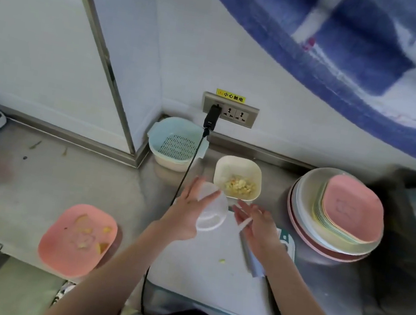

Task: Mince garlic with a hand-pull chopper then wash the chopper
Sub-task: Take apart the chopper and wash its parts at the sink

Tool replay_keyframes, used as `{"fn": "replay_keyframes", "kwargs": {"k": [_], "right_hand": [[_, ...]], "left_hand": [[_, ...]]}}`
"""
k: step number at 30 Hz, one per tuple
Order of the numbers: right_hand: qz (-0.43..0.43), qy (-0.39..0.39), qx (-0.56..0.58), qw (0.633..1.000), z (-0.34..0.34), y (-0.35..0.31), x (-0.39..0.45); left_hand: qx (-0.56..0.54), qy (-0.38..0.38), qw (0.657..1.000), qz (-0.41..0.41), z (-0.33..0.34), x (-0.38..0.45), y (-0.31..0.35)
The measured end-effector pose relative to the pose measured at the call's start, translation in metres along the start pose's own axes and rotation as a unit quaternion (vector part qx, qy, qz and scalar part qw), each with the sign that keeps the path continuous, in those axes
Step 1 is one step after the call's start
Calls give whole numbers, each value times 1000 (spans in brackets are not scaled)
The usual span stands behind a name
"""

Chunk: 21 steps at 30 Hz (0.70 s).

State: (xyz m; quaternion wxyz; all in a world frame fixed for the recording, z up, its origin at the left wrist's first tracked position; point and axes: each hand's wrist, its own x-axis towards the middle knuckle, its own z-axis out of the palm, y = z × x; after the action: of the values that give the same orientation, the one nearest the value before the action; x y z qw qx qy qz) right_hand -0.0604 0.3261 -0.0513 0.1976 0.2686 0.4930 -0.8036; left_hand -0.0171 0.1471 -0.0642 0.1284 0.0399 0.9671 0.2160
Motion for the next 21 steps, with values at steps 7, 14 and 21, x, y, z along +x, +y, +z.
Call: {"fn": "replay_keyframes", "kwargs": {"k": [7, 14, 21], "right_hand": [[-127, -15, -16, 992, 48, -2, -17], [-223, -30, -314, 922, 80, -5, 4], [-165, -79, -404, 896, 68, 20, 14]], "left_hand": [[-504, -6, 858, -98, -8, -17, 52], [-581, 7, 789, -198, -44, -7, 1], [-222, 204, 924, -233, -95, 53, -102]]}}
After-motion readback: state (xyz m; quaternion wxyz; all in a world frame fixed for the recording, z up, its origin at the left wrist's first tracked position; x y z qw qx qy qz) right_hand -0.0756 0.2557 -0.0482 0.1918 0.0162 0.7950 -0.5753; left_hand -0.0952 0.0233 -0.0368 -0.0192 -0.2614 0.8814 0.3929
